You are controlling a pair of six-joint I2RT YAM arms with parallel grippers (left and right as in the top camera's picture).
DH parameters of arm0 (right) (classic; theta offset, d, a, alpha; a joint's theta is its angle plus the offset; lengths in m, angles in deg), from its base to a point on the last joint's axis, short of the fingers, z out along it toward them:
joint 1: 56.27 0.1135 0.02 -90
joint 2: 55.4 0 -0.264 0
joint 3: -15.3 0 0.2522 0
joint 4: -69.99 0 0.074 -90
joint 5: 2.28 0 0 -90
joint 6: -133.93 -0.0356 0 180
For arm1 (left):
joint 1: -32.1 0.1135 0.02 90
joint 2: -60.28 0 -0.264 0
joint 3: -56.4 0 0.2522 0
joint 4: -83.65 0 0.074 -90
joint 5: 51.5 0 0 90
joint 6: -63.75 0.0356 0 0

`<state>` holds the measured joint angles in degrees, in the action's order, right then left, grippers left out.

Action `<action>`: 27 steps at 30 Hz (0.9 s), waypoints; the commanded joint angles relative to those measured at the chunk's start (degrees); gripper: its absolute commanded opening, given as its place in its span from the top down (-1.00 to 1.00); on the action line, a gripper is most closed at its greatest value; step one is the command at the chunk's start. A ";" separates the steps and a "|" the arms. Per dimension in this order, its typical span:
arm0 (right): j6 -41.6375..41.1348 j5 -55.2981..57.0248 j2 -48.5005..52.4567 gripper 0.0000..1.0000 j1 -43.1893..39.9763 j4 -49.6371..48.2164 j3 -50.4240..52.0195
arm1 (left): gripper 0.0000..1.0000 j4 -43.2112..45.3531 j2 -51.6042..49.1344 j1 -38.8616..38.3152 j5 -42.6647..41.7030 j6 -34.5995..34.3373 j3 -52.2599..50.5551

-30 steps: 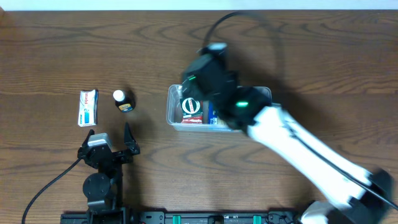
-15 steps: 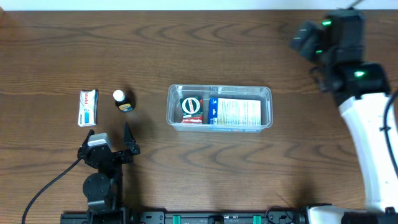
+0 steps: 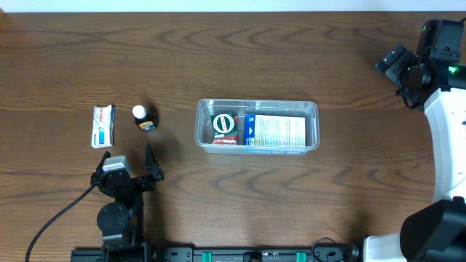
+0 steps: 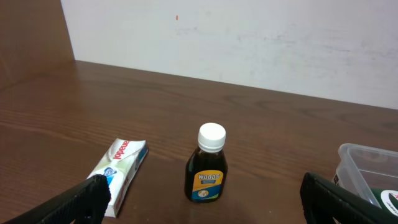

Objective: Pack container
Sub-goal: 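Raise the right gripper and retract it to the upper right, then reach the left gripper to the white Panadol box and grasp it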

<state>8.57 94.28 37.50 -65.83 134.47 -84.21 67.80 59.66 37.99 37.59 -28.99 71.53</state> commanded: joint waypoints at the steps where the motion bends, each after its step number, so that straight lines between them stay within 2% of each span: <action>1: 0.48 -0.42 0.02 -0.99 -0.22 0.35 -0.04 | -0.96 -1.97 0.28 0.04 1.31 -0.42 -1.14; 5: 0.48 -0.39 0.02 -0.99 -0.24 0.33 -0.04 | -0.96 -3.02 0.28 0.04 1.29 -5.64 -0.24; 9: 0.48 -0.39 0.02 -0.98 -0.22 0.33 -0.04 | -0.96 -9.38 -0.57 0.04 1.27 -11.23 4.37; 13: 0.48 -0.39 0.02 -0.99 -0.22 0.33 -0.04 | -0.96 -17.97 -4.83 0.04 1.25 -14.03 12.39; 17: 0.50 -0.42 0.02 -0.98 -0.22 0.31 -0.04 | -0.96 -26.73 -12.92 0.04 1.33 -14.10 22.56; 23: 0.48 -0.39 0.02 -0.98 -0.22 0.33 -0.04 | -0.96 -40.09 -31.80 0.20 1.27 -13.79 41.27; 25: 0.48 -0.42 0.02 -0.98 -0.22 0.31 -0.04 | -0.96 -44.74 -37.79 0.20 0.83 -11.96 47.58; 27: 0.48 -0.39 0.02 -0.98 -0.22 0.33 -0.04 | -0.96 -49.44 -43.45 0.20 -0.22 -6.82 53.83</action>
<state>8.57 93.65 37.50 -65.83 134.87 -84.12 21.51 22.31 38.01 38.33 -41.23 118.09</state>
